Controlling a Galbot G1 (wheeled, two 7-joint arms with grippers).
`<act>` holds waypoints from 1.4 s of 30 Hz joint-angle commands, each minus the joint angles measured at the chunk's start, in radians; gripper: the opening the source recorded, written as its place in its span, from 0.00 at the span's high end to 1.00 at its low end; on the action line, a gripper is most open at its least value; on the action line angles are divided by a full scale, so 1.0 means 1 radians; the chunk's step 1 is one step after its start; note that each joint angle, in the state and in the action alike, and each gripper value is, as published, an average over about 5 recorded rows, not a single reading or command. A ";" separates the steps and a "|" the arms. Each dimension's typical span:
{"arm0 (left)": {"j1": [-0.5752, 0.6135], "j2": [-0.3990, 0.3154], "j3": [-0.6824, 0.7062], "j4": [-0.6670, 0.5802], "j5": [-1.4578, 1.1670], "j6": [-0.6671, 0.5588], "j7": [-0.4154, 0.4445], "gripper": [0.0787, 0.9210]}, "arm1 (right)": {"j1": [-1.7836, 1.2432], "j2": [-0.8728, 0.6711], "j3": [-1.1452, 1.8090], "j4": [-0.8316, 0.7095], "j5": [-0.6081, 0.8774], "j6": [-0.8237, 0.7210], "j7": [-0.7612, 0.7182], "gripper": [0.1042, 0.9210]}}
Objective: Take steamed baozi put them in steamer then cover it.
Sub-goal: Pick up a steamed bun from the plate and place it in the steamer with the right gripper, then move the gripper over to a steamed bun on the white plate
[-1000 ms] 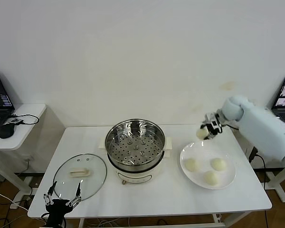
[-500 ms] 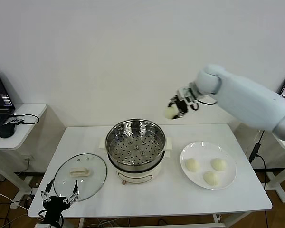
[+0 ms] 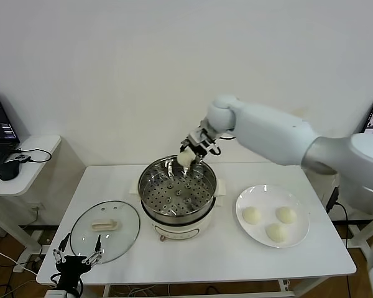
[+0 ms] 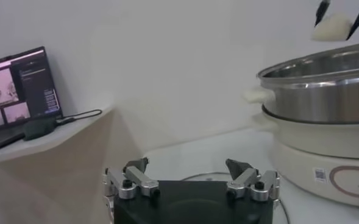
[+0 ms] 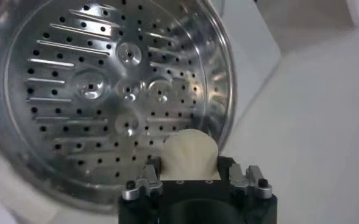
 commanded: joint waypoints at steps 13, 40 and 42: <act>-0.014 -0.002 0.002 0.024 -0.002 -0.001 -0.002 0.12 | -0.080 0.132 0.006 -0.198 -0.248 0.246 0.057 0.41; 0.010 -0.008 0.000 -0.021 0.000 0.008 -0.007 0.12 | 0.225 -0.210 -0.026 0.370 0.278 -0.526 -0.139 0.12; 0.017 -0.008 -0.003 -0.030 0.000 0.010 -0.007 0.12 | 0.249 -0.281 -0.035 0.428 0.310 -0.584 -0.138 0.12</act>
